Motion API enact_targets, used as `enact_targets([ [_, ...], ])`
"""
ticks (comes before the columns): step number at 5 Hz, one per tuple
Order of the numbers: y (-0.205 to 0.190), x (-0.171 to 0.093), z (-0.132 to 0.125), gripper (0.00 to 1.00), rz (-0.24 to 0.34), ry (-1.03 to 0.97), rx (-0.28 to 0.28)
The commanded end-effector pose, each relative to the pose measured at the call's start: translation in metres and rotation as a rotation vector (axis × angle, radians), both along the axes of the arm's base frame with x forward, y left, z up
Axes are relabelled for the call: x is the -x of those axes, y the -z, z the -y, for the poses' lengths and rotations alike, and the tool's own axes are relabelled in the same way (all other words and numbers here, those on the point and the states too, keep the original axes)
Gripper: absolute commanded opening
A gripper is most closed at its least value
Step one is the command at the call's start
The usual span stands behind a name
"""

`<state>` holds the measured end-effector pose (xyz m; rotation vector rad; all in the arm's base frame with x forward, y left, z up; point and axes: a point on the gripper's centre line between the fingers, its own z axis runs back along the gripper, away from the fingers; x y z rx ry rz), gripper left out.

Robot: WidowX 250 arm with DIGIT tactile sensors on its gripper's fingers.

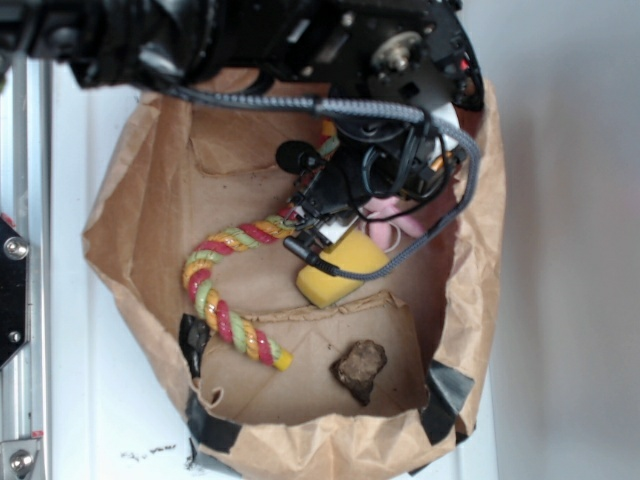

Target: Grab the pink bunny.

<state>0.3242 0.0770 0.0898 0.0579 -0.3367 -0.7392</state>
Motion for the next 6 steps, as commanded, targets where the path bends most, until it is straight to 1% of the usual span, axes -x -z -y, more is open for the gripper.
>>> enact_targets([
  [1, -0.003, -0.003, -0.028, 1.00, 0.129, 0.003, -0.140],
  [2, 0.007, 0.000, -0.037, 1.00, 0.149, 0.021, -0.209],
  [3, 0.018, 0.000, -0.039, 1.00, 0.137, 0.007, -0.238],
  [5, 0.036, -0.012, -0.035, 1.00, 0.130, -0.065, -0.173],
  [6, 0.033, -0.017, -0.036, 1.00, 0.046, -0.095, -0.142],
])
